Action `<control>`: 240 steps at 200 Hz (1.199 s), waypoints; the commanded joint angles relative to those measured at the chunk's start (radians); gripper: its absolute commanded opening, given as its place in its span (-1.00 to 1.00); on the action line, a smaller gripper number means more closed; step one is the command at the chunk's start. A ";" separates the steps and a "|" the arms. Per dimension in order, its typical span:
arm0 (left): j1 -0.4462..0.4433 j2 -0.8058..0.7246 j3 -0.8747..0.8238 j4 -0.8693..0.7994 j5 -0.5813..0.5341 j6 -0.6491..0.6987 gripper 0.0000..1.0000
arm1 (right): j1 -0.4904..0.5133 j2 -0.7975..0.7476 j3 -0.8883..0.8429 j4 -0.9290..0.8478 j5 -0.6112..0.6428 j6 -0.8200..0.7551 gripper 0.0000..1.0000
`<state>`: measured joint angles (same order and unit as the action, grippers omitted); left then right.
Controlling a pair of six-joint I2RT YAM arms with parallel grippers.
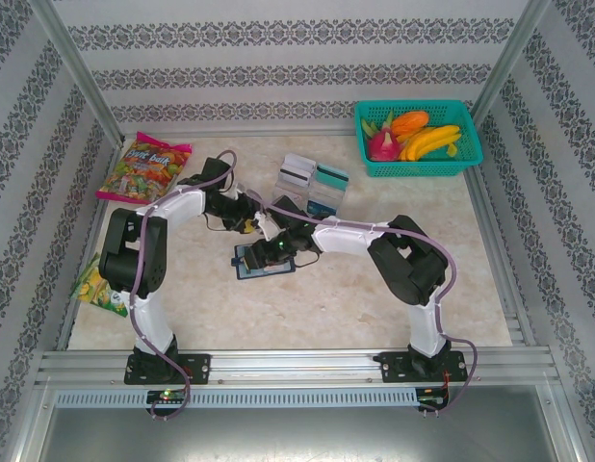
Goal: Put the credit cards into the card holder
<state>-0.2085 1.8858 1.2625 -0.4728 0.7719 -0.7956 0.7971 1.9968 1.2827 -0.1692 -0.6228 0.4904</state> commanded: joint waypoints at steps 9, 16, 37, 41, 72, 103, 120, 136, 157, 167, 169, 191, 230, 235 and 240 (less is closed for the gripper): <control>-0.020 0.026 -0.061 -0.120 0.019 0.070 -0.31 | -0.001 0.007 0.049 0.037 0.013 -0.035 -0.06; -0.019 0.021 -0.059 -0.136 -0.007 0.083 -0.31 | -0.002 0.004 0.054 0.033 0.015 -0.038 -0.06; -0.009 0.015 -0.063 -0.161 -0.047 0.109 -0.31 | -0.006 -0.008 0.068 0.021 0.020 -0.039 -0.04; -0.008 0.017 -0.065 -0.157 -0.046 0.111 -0.32 | -0.007 -0.009 0.071 0.020 0.021 -0.039 -0.04; -0.004 0.028 -0.086 -0.145 -0.039 0.116 -0.33 | -0.021 -0.001 0.090 0.032 0.010 -0.033 -0.03; 0.001 0.014 -0.099 -0.144 -0.046 0.127 -0.42 | -0.030 0.014 0.096 0.086 -0.018 -0.003 -0.03; 0.011 0.004 -0.113 -0.135 -0.044 0.127 -0.45 | -0.030 0.014 0.109 0.103 -0.029 0.008 -0.03; 0.021 -0.003 -0.127 -0.120 -0.038 0.125 -0.51 | -0.031 0.021 0.123 0.111 -0.037 0.010 -0.02; 0.030 -0.007 -0.136 -0.115 -0.039 0.126 -0.58 | -0.037 0.038 0.126 0.138 -0.069 0.027 -0.02; 0.037 -0.007 -0.139 -0.115 -0.036 0.131 -0.71 | -0.041 0.031 0.115 0.156 -0.076 0.038 -0.02; 0.039 -0.008 -0.140 -0.115 -0.037 0.131 -0.72 | -0.042 0.028 0.112 0.157 -0.075 0.039 -0.02; 0.049 -0.013 -0.152 -0.104 -0.036 0.131 -0.74 | -0.058 -0.020 0.089 0.123 -0.031 0.029 -0.02; 0.055 -0.019 -0.138 -0.122 -0.040 0.143 -0.44 | -0.070 -0.041 0.059 0.051 -0.003 -0.009 -0.01; 0.057 -0.023 -0.134 -0.130 -0.048 0.150 -0.41 | -0.069 -0.037 0.049 0.053 -0.005 -0.004 -0.01; 0.058 -0.028 -0.132 -0.137 -0.060 0.156 -0.39 | -0.067 -0.034 0.039 0.059 -0.003 0.003 -0.02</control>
<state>-0.1619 1.8900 1.1240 -0.5587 0.7345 -0.6785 0.7349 1.9884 1.3643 -0.1032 -0.6510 0.5095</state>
